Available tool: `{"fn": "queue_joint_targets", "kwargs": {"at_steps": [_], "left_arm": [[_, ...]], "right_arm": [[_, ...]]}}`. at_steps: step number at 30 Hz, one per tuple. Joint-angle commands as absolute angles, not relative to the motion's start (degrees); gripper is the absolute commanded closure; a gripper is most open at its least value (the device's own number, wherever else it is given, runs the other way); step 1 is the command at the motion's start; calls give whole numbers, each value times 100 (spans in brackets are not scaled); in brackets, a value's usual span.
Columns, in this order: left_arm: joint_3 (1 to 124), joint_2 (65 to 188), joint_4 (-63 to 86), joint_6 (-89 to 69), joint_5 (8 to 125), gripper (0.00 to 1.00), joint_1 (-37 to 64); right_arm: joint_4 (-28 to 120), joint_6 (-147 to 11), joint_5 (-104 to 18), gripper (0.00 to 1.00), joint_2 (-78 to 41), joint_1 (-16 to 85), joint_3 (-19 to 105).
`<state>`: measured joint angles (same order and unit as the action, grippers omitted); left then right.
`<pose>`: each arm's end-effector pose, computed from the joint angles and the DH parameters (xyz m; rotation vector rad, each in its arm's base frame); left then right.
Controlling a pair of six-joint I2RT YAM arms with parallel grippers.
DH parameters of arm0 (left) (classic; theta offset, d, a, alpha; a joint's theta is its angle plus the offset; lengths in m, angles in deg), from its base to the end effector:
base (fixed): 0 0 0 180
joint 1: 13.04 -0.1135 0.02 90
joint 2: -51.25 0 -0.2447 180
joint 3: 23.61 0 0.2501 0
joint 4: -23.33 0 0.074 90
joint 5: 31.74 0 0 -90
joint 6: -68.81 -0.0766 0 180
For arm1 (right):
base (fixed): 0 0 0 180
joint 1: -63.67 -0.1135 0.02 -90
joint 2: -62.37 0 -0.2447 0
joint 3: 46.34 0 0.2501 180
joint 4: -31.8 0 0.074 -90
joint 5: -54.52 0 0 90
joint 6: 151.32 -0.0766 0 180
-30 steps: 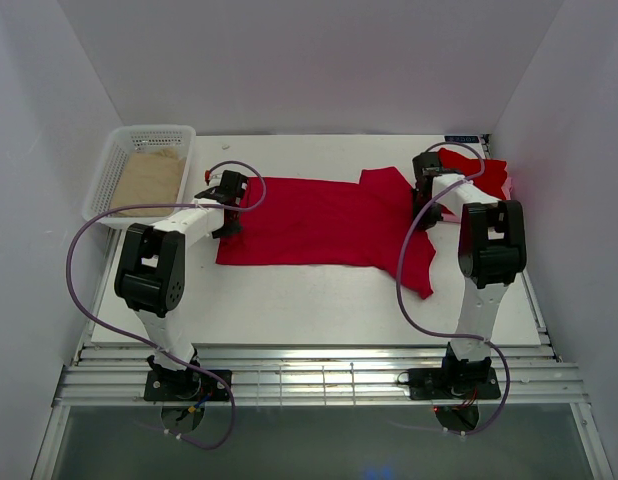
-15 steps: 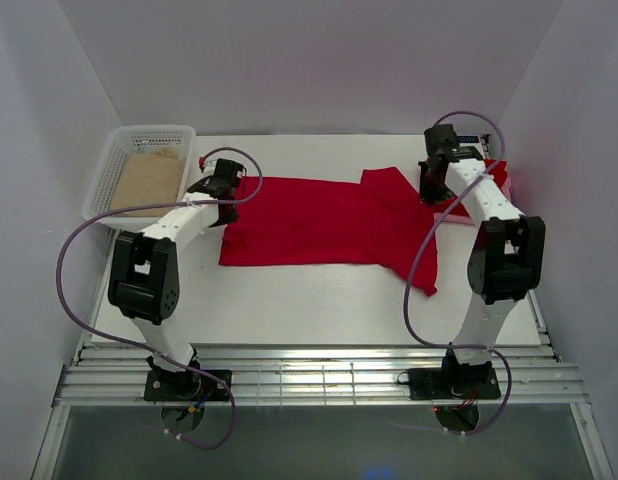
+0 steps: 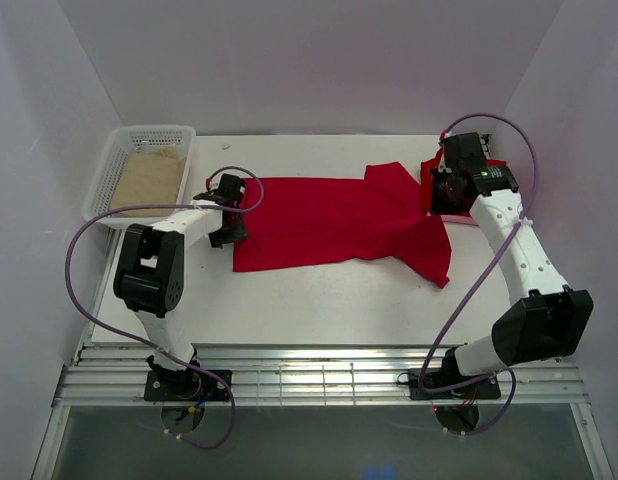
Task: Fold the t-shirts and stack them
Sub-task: Flatten out the tshirt
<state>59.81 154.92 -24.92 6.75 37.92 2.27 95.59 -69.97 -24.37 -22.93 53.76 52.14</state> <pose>0.3600 -0.0709 0.1290 -0.3818 2.6280 0.2569 0.3356 0.0437 0.2991 0.0579 2.4331 -0.0931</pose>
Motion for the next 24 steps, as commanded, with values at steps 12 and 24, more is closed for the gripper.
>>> {"fn": "queue_joint_targets", "kwargs": {"at_steps": [12,24], "left_arm": [[5619,15425,-2034,1247,4605,44,199],[5689,15267,-2025,1300,4561,94,199]], "right_arm": [[10193,-7187,-2520,92,-715,5189,3918],[10158,-7292,-2643,92,-715,5181,3953]]}}
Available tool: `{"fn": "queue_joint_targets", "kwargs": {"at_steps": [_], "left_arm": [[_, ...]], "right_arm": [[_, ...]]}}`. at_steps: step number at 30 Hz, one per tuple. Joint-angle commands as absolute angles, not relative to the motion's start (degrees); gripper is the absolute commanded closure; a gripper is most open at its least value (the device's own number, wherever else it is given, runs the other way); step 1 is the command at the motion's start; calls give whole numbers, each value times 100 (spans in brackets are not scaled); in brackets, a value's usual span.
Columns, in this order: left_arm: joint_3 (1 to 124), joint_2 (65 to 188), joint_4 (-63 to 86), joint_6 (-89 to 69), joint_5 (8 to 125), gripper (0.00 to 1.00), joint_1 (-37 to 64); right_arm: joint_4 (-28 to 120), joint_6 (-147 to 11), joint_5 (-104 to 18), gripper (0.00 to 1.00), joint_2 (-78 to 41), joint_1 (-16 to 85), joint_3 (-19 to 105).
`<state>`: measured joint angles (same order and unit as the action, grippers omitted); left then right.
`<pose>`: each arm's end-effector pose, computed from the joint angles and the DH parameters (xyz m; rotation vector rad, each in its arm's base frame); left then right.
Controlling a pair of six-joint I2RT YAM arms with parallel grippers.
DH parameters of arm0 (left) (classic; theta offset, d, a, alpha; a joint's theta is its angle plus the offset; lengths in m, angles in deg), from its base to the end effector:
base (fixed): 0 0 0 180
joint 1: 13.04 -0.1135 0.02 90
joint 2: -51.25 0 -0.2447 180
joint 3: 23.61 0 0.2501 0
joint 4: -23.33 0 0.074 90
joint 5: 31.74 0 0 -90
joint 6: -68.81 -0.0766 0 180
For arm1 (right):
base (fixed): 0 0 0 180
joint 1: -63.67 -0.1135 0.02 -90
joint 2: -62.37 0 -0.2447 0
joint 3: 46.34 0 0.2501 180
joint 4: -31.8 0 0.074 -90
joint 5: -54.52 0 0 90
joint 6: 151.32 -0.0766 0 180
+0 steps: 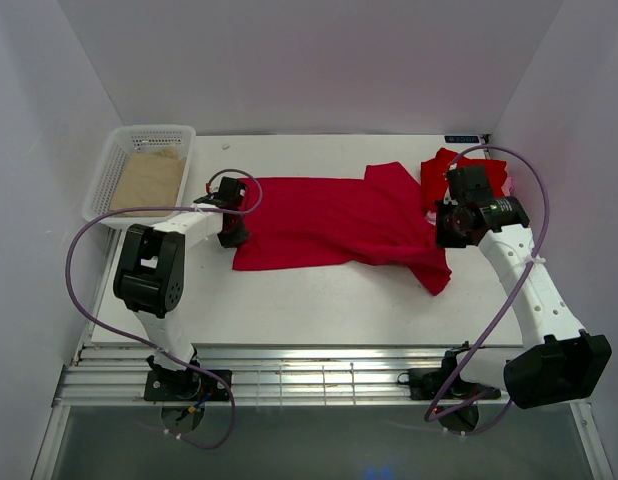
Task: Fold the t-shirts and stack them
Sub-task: Flatten out the tshirt
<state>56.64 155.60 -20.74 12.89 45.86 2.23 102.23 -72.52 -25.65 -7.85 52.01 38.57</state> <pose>0.3558 -0.0801 0.1103 -0.4982 2.6608 0.0493 0.2605 0.0404 0.2836 0.0567 2.5228 -0.0585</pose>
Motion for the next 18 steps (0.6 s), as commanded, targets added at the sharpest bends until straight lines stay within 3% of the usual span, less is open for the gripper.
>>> {"fn": "queue_joint_targets", "kwargs": {"at_steps": [1,6,10,18], "left_arm": [[5689,15285,-2034,1282,4561,95,199],[5838,15206,-2236,1238,4438,96,199],[5944,15039,-2359,1124,4306,78,199],[5997,15083,-2403,1194,4464,73,199]], "right_arm": [[10158,-7292,-2634,92,-724,5181,3961],[10175,-7284,-2634,92,-785,5181,4032],[10158,-7292,-2643,92,-812,5172,4014],[10158,-7284,-2704,92,-856,5163,4014]]}}
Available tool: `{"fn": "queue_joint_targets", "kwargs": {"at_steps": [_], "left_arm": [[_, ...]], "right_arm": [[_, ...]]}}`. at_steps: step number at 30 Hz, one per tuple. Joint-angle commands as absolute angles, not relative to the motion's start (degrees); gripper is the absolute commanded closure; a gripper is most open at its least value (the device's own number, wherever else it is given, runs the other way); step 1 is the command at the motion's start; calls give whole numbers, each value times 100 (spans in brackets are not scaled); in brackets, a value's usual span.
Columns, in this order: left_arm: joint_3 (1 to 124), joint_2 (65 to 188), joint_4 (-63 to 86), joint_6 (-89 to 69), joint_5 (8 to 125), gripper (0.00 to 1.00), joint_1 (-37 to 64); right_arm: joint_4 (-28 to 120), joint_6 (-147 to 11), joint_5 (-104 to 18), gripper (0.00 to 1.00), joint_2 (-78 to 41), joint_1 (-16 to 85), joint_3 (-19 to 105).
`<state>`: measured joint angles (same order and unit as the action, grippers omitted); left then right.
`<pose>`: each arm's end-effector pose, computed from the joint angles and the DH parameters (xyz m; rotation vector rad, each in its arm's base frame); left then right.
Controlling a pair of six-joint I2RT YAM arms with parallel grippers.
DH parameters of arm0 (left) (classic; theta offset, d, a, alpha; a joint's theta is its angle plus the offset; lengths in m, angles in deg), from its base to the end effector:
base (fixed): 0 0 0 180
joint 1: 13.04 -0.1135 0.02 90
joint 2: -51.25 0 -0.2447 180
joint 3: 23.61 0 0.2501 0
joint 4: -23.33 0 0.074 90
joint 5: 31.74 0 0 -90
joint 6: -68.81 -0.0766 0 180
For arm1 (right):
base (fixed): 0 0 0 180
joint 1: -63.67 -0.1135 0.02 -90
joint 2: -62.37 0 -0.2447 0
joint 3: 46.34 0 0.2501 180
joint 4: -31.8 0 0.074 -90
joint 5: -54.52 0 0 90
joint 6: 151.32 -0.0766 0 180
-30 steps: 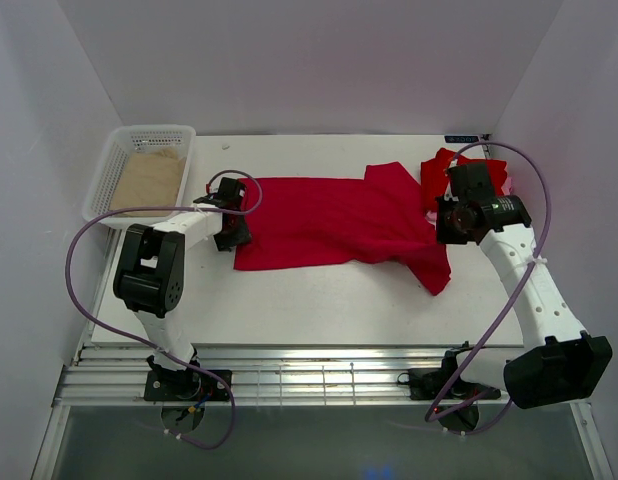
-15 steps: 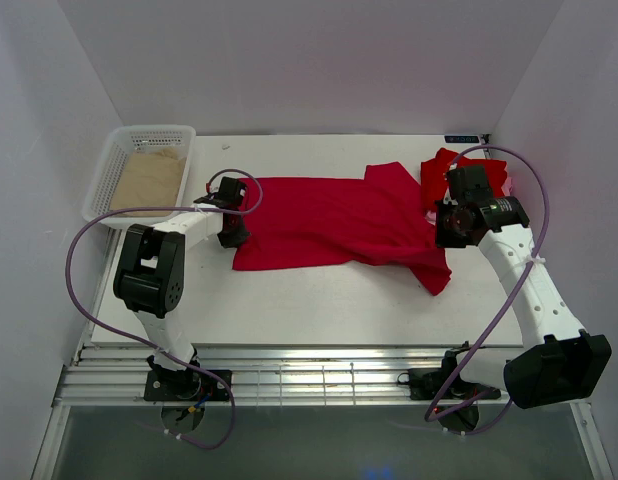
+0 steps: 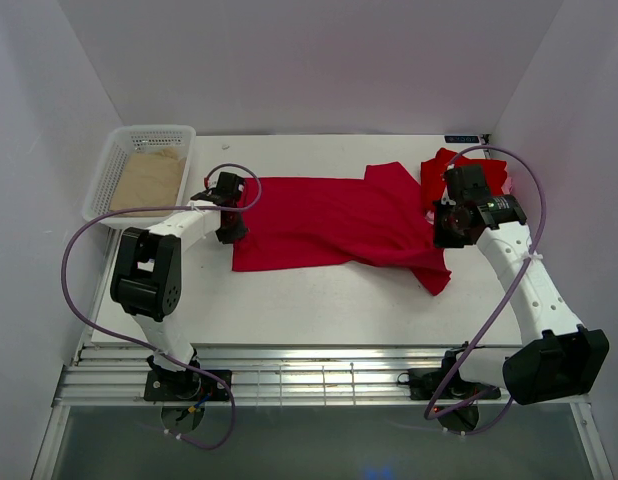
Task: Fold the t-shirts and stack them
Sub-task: Flatten out the tshirt
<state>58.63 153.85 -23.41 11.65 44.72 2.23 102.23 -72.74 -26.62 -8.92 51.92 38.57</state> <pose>0.3574 -0.0790 0.1285 -0.4733 2.6404 0.0693 0.2633 0.0427 0.2789 0.0514 2.5443 -0.0408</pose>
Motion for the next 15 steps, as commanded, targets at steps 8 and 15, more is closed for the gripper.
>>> {"fn": "queue_joint_targets", "kwargs": {"at_steps": [8,15], "left_arm": [[5997,15197,-2403,1168,4429,73,199],[5847,15267,-2386,1230,4499,66,199]], "right_arm": [[10219,-7292,-2652,92,-812,5154,3997],[10281,-7284,-2695,92,-803,5163,4093]]}}
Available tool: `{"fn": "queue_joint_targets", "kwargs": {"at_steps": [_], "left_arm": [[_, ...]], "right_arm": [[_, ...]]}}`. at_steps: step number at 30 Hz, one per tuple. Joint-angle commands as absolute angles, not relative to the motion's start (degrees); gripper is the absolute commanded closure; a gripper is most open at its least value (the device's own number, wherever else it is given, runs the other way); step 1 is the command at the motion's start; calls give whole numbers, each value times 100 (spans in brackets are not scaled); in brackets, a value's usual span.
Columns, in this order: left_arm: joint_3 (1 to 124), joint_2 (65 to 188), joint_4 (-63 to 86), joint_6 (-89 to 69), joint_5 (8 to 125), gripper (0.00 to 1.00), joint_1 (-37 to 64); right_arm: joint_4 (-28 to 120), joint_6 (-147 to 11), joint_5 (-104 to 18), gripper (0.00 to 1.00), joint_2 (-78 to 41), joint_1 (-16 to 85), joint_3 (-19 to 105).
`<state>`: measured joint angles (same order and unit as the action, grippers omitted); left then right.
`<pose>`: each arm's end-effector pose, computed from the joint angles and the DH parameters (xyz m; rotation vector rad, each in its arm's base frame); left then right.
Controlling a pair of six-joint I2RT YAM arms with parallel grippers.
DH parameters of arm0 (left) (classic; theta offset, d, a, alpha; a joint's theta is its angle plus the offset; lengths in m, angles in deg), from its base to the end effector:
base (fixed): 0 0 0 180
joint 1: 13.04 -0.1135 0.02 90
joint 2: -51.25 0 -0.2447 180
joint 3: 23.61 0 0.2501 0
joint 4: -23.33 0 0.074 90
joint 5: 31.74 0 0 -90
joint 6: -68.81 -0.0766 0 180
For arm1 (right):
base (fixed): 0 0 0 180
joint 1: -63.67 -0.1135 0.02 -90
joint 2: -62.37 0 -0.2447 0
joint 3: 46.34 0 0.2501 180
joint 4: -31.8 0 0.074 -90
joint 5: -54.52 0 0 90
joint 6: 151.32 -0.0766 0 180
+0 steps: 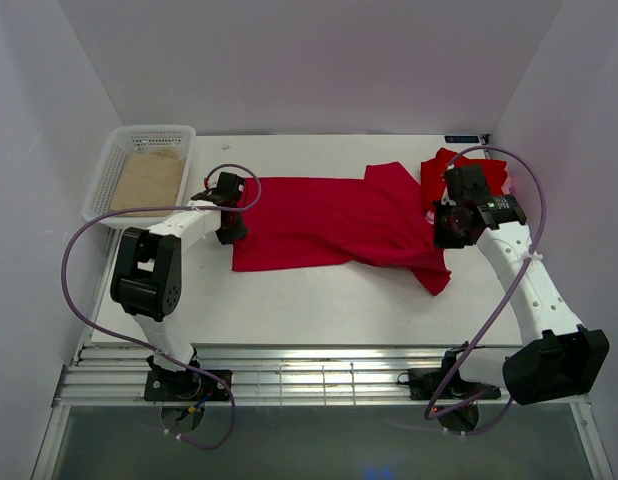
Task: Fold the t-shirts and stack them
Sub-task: Flatten out the tshirt
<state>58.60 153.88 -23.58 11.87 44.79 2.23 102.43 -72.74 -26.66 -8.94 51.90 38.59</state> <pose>0.3569 -0.0789 0.1280 -0.4781 2.6436 0.0690 0.2630 0.0428 0.2786 0.0504 2.5479 -0.0408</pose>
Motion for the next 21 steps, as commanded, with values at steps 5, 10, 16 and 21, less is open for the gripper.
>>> {"fn": "queue_joint_targets", "kwargs": {"at_steps": [5,10,16,21], "left_arm": [[5821,15302,-2359,1230,4499,66,199],[5821,15355,-2333,1230,4569,70,199],[5725,15373,-2289,1265,4684,70,199],[5672,15364,-2245,1221,4727,79,199]], "right_arm": [[10307,-7284,-2687,92,-794,5154,4155],[10316,-7301,-2722,92,-759,5163,4137],[10351,-7310,-2704,92,-680,5154,4164],[10369,-7310,-2713,92,-662,5163,4120]]}}
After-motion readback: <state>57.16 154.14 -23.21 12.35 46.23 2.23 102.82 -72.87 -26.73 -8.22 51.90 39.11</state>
